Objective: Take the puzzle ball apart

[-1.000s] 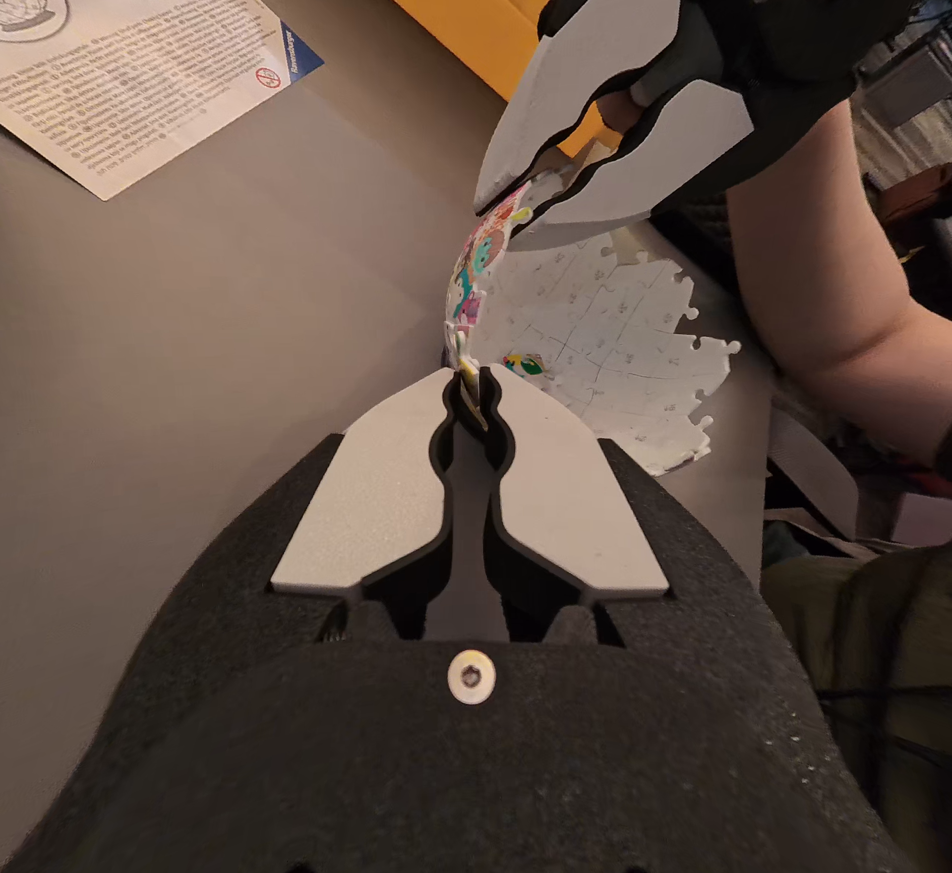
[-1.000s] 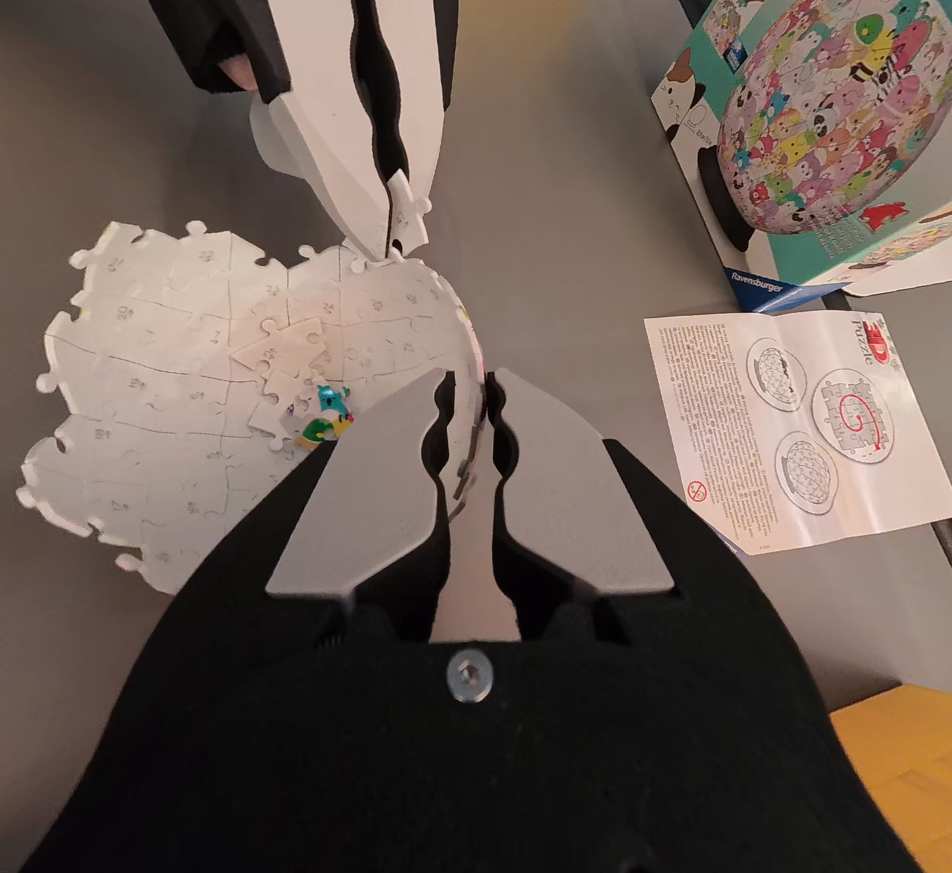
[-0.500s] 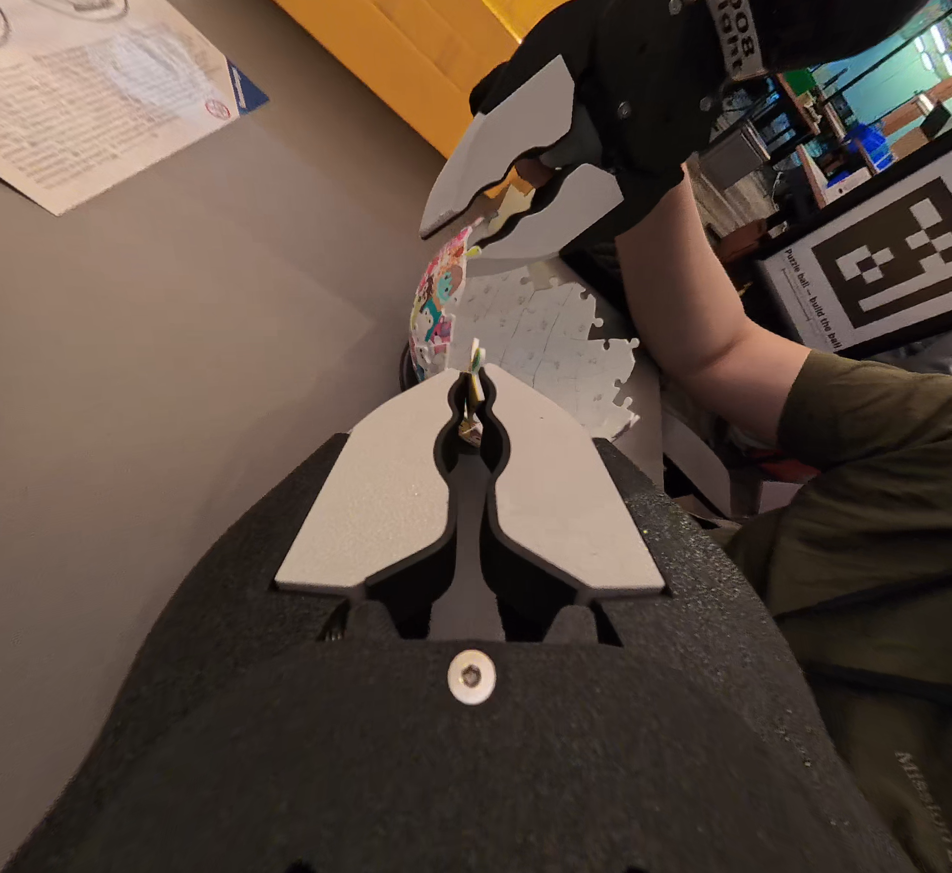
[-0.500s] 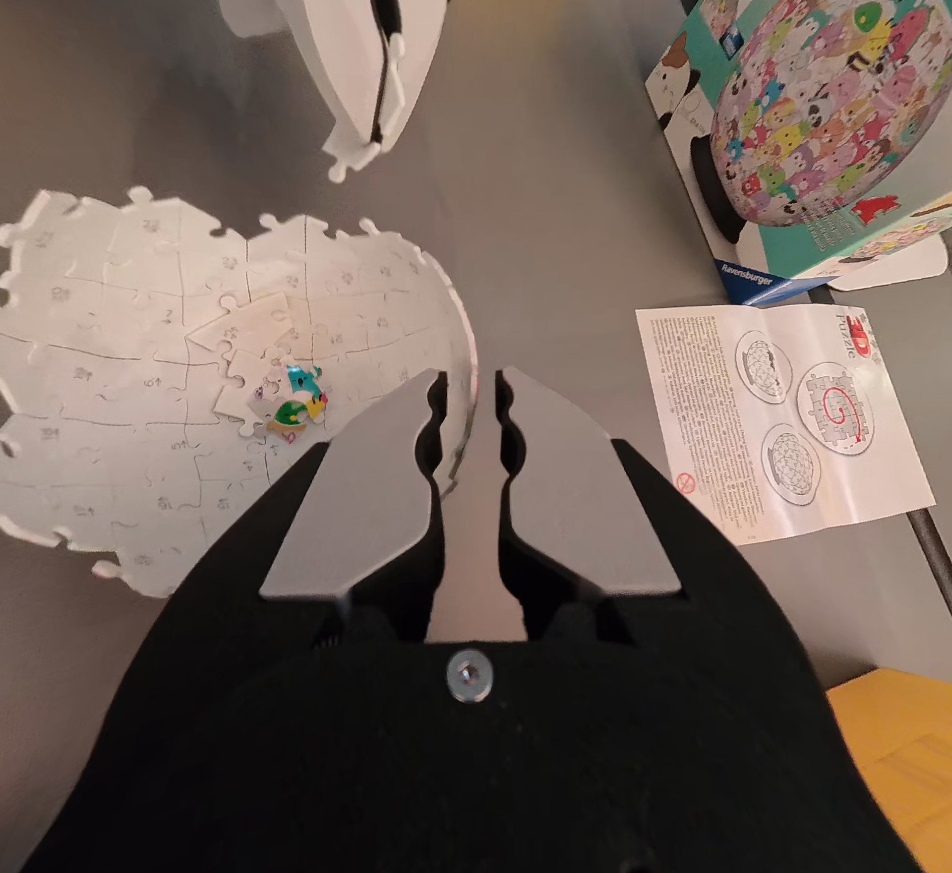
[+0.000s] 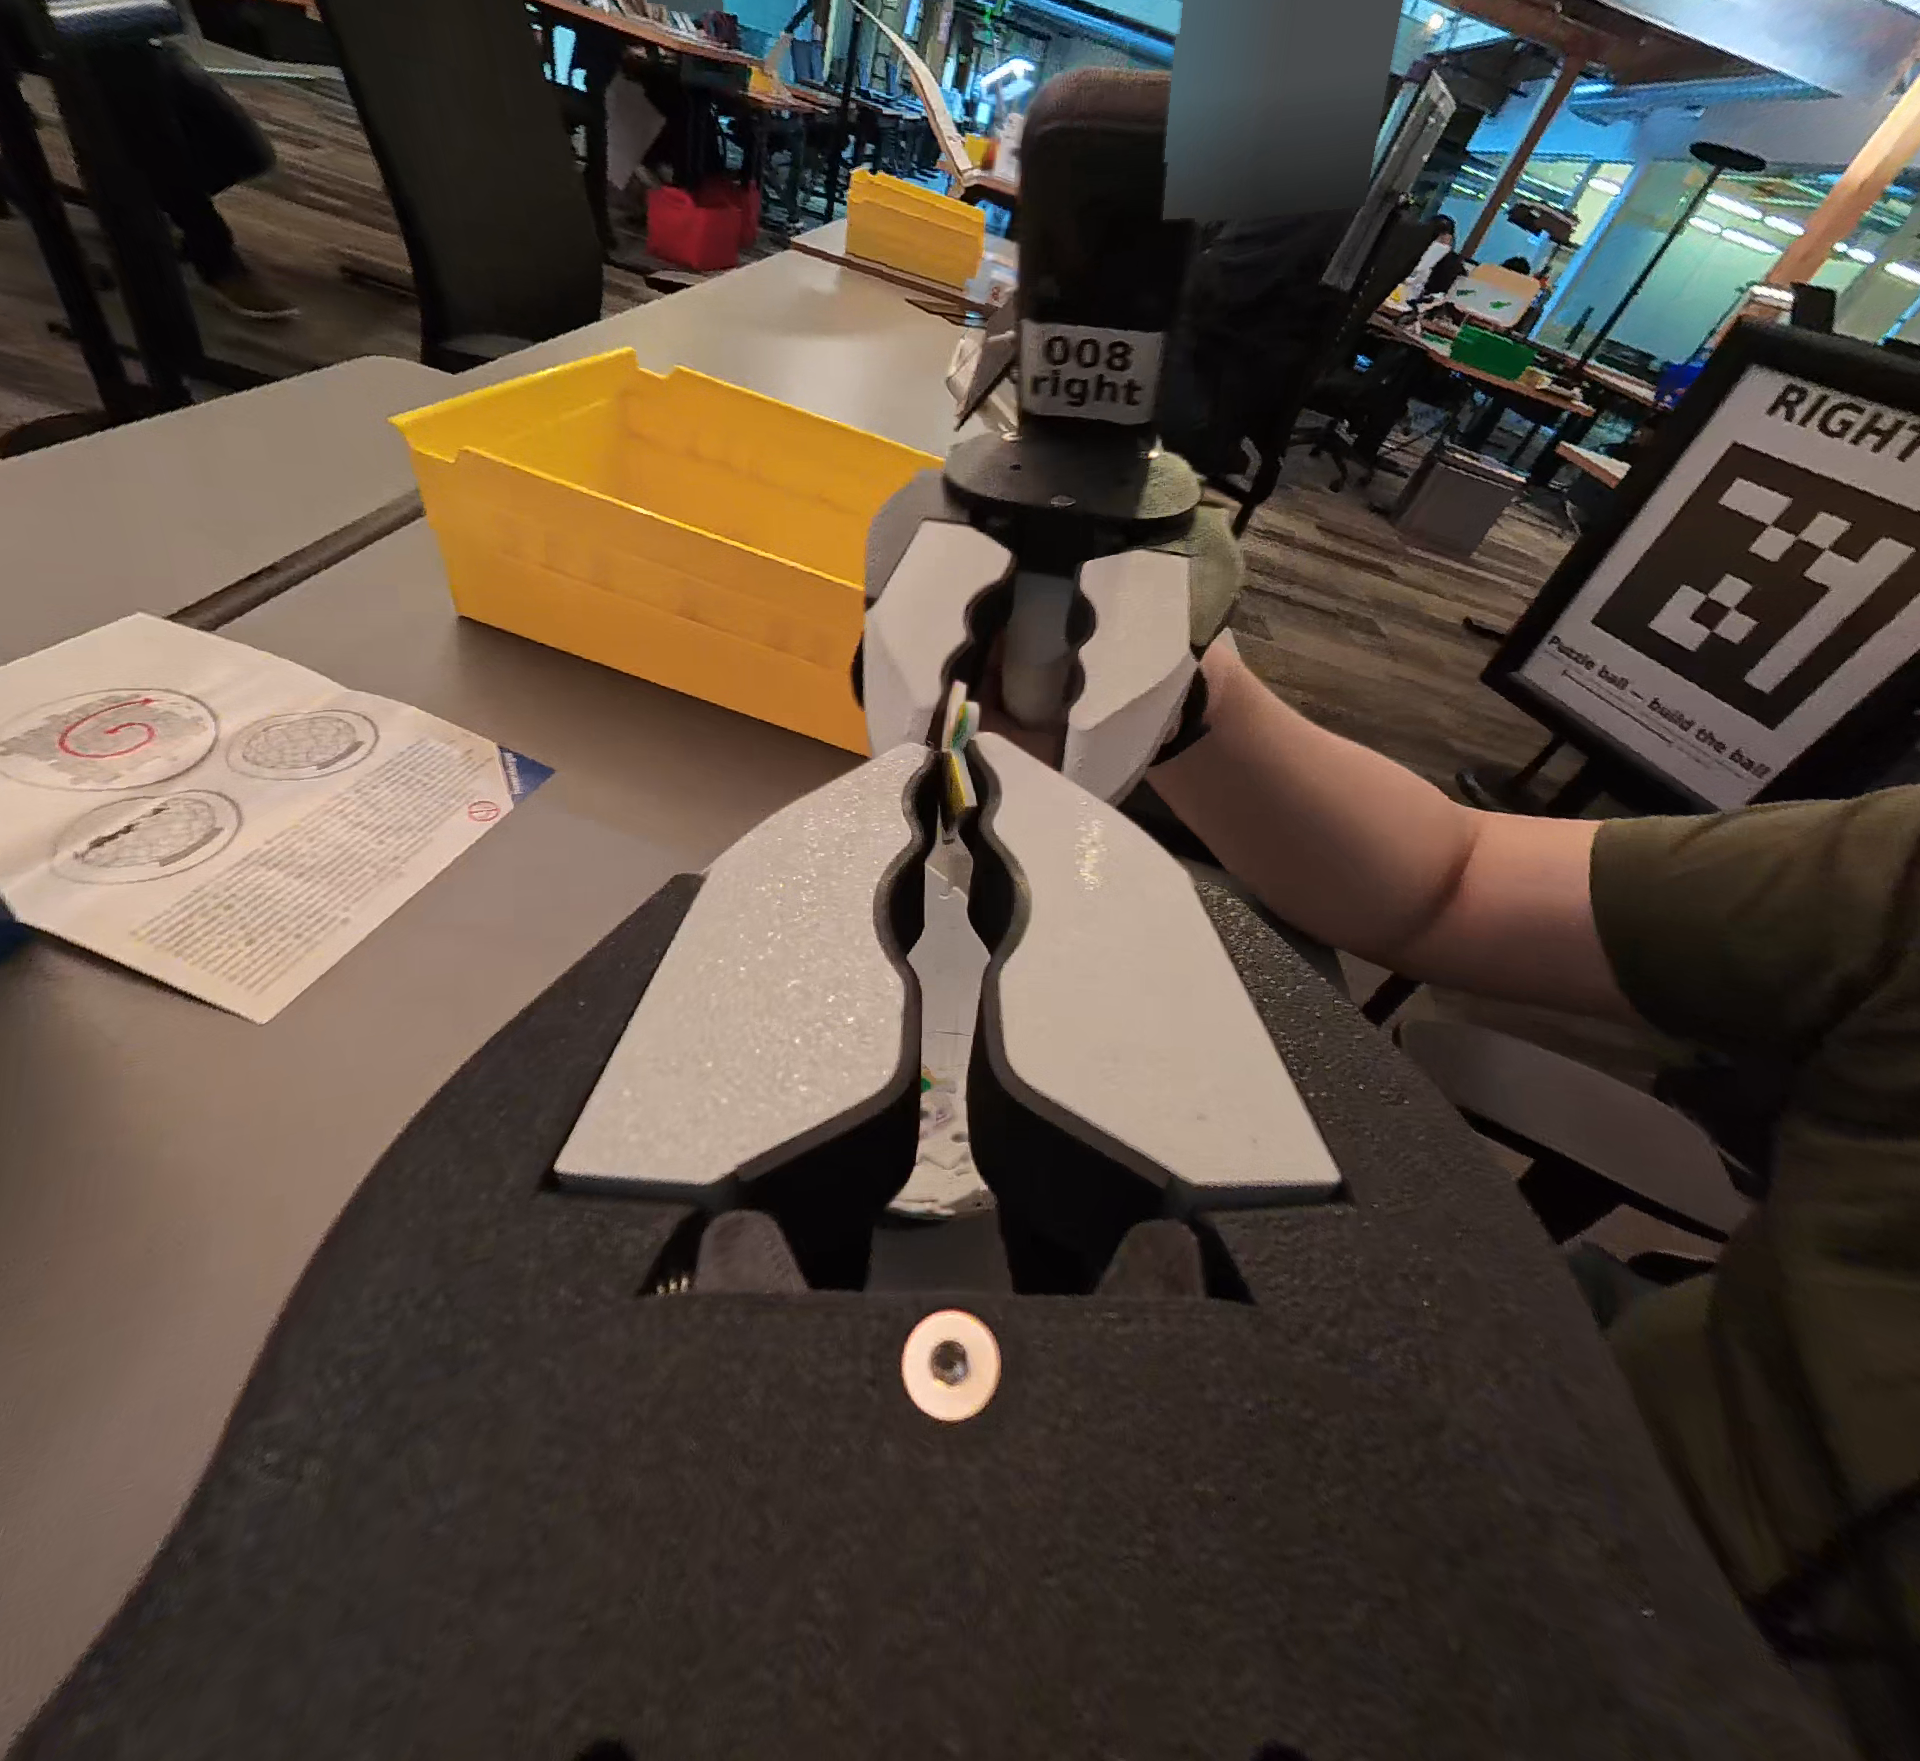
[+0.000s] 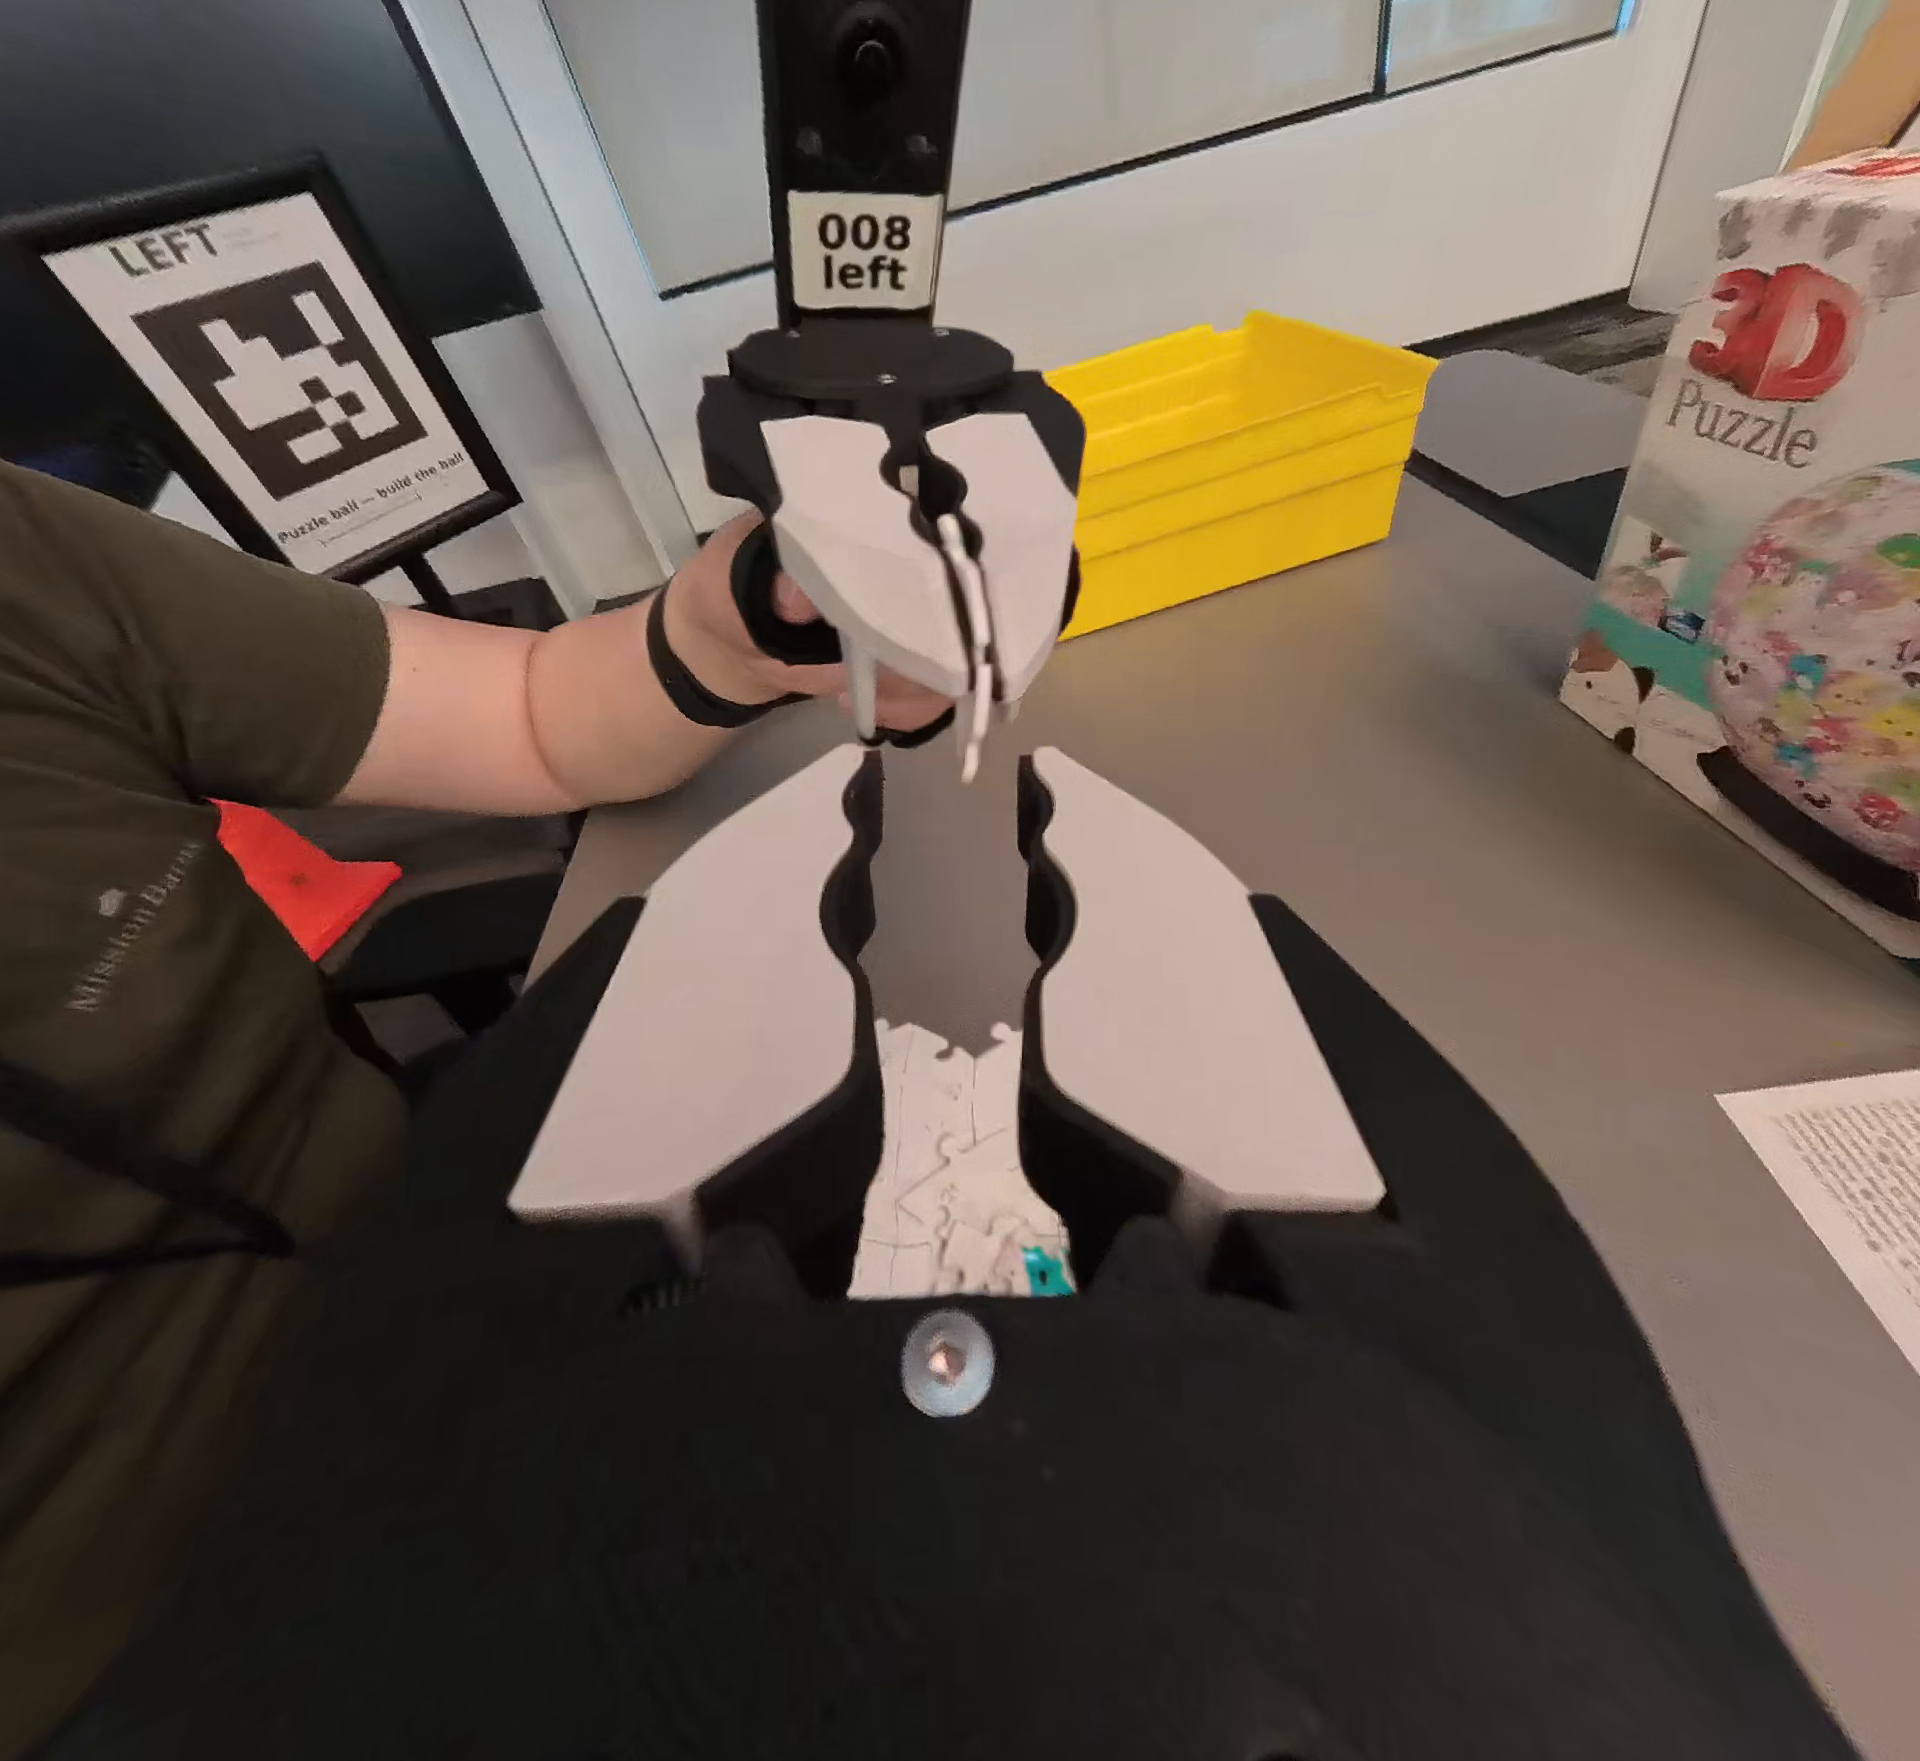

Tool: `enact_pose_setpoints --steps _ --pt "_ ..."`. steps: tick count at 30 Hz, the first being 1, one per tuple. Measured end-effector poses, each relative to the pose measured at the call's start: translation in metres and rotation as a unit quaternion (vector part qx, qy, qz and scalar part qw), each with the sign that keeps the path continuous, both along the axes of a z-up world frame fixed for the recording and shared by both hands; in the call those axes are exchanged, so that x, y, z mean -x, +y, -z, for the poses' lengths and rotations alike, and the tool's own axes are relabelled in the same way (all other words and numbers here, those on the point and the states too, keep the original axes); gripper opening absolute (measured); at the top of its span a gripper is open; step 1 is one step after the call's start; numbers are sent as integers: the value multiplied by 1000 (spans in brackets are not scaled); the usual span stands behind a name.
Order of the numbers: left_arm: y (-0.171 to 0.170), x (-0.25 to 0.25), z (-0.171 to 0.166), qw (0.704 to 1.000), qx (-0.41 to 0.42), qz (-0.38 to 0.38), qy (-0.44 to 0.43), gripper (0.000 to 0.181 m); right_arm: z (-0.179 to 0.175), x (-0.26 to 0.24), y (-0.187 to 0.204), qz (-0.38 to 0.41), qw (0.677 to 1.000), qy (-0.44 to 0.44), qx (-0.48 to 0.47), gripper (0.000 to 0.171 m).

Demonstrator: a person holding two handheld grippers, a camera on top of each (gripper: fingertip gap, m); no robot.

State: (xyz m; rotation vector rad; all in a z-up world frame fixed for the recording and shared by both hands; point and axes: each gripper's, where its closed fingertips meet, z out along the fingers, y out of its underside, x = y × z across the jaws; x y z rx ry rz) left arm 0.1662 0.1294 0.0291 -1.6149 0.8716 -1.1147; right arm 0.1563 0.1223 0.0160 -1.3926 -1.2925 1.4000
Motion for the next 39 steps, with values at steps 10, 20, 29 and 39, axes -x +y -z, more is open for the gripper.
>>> enact_pose_setpoints --steps 10,20,29,39 --pt "-1 22 -28 999 -13 -11 -30 56 -15 -73 42 123 984 -128 -26 3" --pt "-2 21 -9 998 -26 -7 59 48 129 -279 158 315 774 -478 270 3" --pt "12 26 22 989 -13 -39 140 49 138 -299 174 353 768 -490 215 18" --pt "30 20 84 974 41 -29 223 35 -17 -107 81 223 962 -119 -101 28"
